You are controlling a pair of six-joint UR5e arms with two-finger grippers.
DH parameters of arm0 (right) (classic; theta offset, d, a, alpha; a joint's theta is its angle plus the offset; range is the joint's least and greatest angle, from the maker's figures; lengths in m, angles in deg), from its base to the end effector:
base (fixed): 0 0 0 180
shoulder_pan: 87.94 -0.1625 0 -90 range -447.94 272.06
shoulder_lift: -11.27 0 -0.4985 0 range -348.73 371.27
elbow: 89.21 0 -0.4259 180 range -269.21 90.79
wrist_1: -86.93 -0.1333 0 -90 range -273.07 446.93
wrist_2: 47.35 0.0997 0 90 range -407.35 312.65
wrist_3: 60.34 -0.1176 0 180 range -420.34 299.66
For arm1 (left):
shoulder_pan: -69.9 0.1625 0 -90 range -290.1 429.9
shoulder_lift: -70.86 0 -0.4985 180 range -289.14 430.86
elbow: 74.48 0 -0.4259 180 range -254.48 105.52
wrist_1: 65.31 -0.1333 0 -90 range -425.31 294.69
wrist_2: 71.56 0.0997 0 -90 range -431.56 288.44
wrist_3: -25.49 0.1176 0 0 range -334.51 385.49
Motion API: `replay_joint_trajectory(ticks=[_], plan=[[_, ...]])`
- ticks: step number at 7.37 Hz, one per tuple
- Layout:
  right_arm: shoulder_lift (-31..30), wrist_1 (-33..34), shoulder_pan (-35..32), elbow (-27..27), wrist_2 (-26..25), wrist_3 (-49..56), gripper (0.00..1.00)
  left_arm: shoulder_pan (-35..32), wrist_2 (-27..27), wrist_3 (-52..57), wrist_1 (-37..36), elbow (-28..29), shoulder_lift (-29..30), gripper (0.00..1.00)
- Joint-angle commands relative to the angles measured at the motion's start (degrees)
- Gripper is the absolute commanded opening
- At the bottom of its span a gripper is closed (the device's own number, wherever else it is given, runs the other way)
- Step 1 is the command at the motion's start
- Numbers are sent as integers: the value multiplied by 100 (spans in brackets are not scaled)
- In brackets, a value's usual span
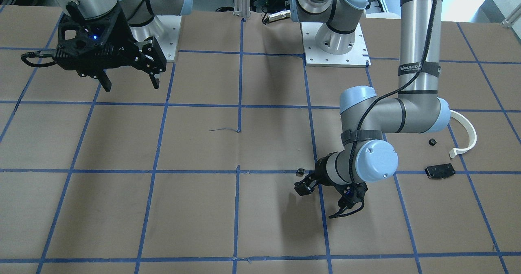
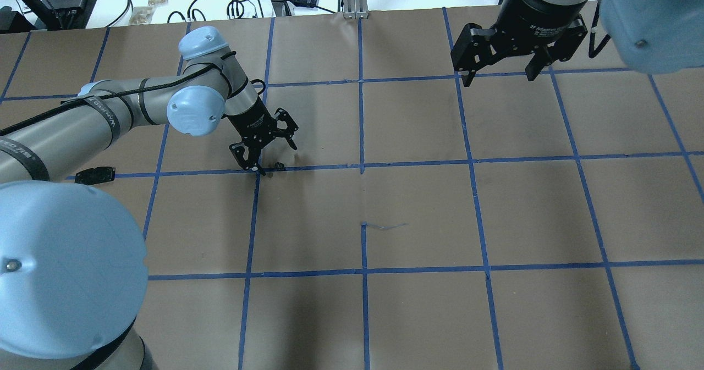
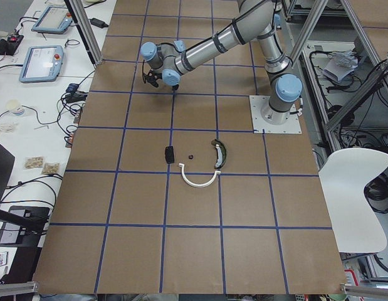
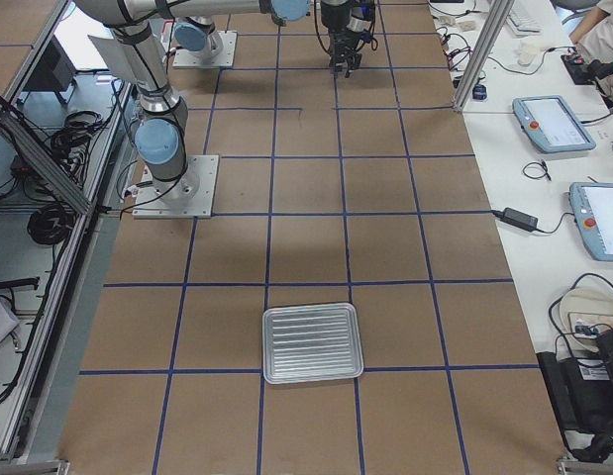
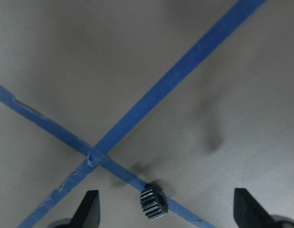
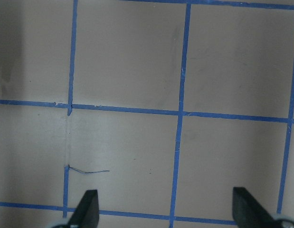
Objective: Place bearing gear from tray to pile
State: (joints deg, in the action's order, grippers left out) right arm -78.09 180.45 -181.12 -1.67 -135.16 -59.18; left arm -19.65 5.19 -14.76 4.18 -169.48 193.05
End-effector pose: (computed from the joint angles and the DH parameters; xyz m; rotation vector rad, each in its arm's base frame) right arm 0.1676 -0.5330 0.5668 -0.1201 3.0961 -0.1434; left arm -0.1550 -0.6687 0.1887 1.0832 -2.7745 -0.5282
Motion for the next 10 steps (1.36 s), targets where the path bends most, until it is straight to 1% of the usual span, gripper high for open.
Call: replay_joint_trajectory(ticks=[1, 2, 3, 4, 6, 10], plan=[[-2, 0, -6, 0, 9, -2, 100, -19, 7, 61, -15, 7, -12, 98], [-2, 0, -7, 18, 9, -2, 100, 33, 16, 79, -189, 17, -12, 98], [-2, -9, -7, 18, 1, 7, 100, 34, 16, 62, -304, -9, -12, 92], [-11, -9, -7, 18, 9, 7, 100, 34, 42, 79, -287, -53, -20, 79], [-11, -9, 2, 27, 1, 7, 100, 25, 59, 79, -200, -80, -142, 79], [-20, -17, -7, 44, 1, 16, 100, 25, 68, 62, -147, -97, -65, 79]])
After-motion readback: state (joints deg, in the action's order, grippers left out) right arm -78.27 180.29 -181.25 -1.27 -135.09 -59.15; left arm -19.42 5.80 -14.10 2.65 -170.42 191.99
